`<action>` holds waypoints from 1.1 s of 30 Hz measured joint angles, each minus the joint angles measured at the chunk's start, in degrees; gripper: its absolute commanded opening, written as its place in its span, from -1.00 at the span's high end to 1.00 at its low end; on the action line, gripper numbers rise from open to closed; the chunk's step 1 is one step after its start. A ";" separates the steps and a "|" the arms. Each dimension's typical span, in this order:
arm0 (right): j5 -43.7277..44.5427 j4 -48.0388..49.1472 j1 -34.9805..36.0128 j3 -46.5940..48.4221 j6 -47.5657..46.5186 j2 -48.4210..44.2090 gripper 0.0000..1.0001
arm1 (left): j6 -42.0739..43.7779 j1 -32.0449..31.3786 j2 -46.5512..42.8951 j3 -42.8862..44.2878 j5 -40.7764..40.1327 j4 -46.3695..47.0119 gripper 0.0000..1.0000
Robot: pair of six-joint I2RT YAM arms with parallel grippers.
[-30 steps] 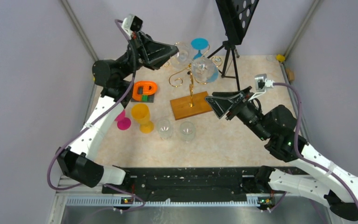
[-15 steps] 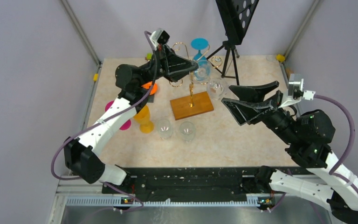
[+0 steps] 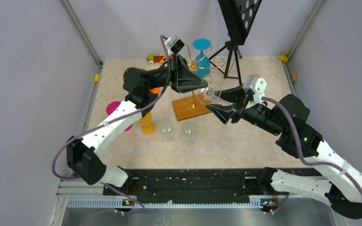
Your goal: Take the wine glass off the wine glass rack
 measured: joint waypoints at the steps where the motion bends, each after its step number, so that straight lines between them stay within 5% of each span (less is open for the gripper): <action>1: -0.81 -0.61 0.00 0.00 -1.20 0.20 0.20 | 0.37 -0.11 -0.04 -0.50 0.48 0.09 1.00; 11: -7.41 -5.62 0.00 4.15 -7.85 2.80 0.50 | 2.54 -0.85 -0.94 -4.39 2.84 -0.79 1.00; 15: -9.11 -6.45 0.00 4.15 -9.27 3.72 1.00 | 3.45 -0.90 -2.08 -4.39 3.15 -0.87 1.00; 20: -10.60 -6.97 0.00 4.17 -9.77 3.72 1.00 | 3.32 -0.90 -2.19 -4.52 3.65 -2.16 1.00; 21: -10.67 -6.99 0.00 4.17 -9.73 3.72 1.00 | 3.34 -0.90 -2.21 -4.57 3.63 -2.21 0.94; 24: -10.03 -6.38 0.02 3.91 -8.98 3.48 1.00 | 3.63 -0.90 -2.27 -4.57 3.30 -2.25 0.09; 26: -7.87 -4.59 0.02 2.84 -7.43 2.82 1.00 | 4.15 -0.90 -2.38 -4.59 2.73 -2.05 -0.23; 33: 7.74 3.69 0.00 -3.17 0.52 -1.16 1.00 | 13.14 -0.79 -5.75 -4.59 -1.68 -9.18 -0.41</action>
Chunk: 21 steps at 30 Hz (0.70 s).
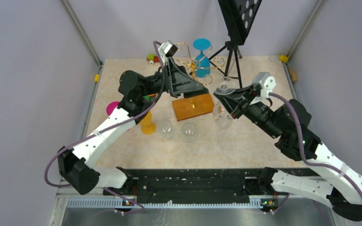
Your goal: Take the wine glass off the wine glass rack
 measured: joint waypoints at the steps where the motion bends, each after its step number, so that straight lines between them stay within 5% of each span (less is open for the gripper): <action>1: 2.08 1.22 0.00 -0.85 1.33 -0.70 1.00 | 1.44 0.11 -0.61 -0.11 -1.16 -1.49 -0.41; 11: 27.30 22.29 0.00 -12.94 21.33 -10.95 1.00 | 7.80 -0.02 -4.39 -7.21 -15.87 -9.70 -0.43; 21: 36.70 51.17 0.00 -24.30 29.05 -10.67 1.00 | 7.10 -5.84 -4.39 -7.72 -19.43 -9.94 -0.26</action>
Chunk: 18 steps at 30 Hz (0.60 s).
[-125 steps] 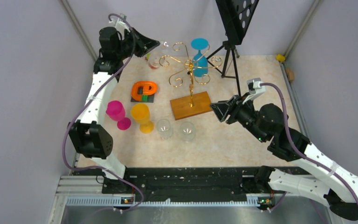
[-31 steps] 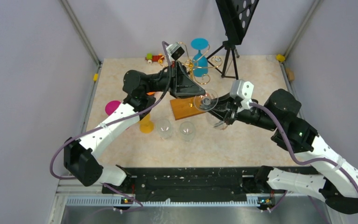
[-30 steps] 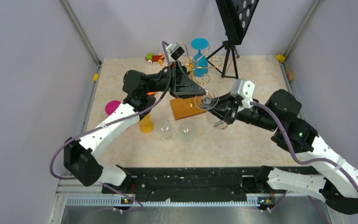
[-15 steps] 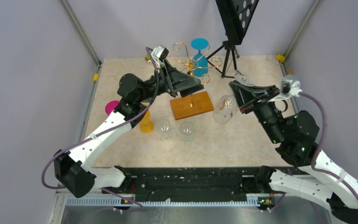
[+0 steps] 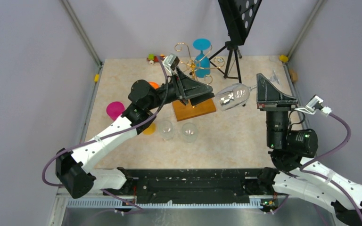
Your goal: Take the wine glass off the wine glass rack
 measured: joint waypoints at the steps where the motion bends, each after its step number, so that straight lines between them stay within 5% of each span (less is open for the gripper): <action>1: 0.33 1.90 0.00 -0.20 0.24 0.61 1.00 | -0.13 -0.28 0.00 0.00 -0.02 0.04 -0.20; 6: 0.87 10.45 0.00 -0.81 0.26 3.48 1.00 | -0.92 -1.49 0.00 0.00 -0.20 0.61 0.02; 18: 1.03 16.02 0.00 -1.99 1.81 6.14 1.00 | -3.08 -2.27 0.52 0.20 -0.42 4.11 0.13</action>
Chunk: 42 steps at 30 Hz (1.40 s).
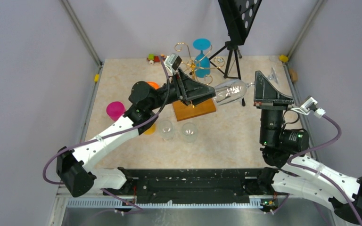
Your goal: Take the wine glass off the wine glass rack
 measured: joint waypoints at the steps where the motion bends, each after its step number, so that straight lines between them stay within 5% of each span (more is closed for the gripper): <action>1: 0.02 0.13 0.00 -0.22 0.04 0.15 1.00 | -0.20 -0.11 0.20 0.15 0.02 0.35 0.16; 8: 1.07 2.82 0.00 -0.83 0.63 1.22 1.00 | -1.84 -0.90 2.10 1.22 0.52 1.14 0.46; 15: 1.99 6.91 0.00 -2.56 1.88 2.01 1.00 | -3.02 -1.25 3.52 2.05 0.66 2.51 1.00; 20: 2.43 8.74 0.00 -4.24 3.67 1.86 1.00 | -2.51 -1.22 3.54 2.25 0.42 3.10 1.00; 25: 2.49 7.32 0.00 -4.44 3.93 0.57 0.33 | -1.31 -1.27 3.87 2.43 0.42 3.28 1.00; 29: 2.21 3.19 0.00 -5.14 3.37 -1.64 0.00 | 1.49 -1.27 4.04 3.74 0.17 2.21 1.00; 42: -0.48 -17.46 0.00 -5.18 7.41 -12.13 -0.20 | 15.32 -1.40 3.93 8.41 -2.82 -7.67 1.00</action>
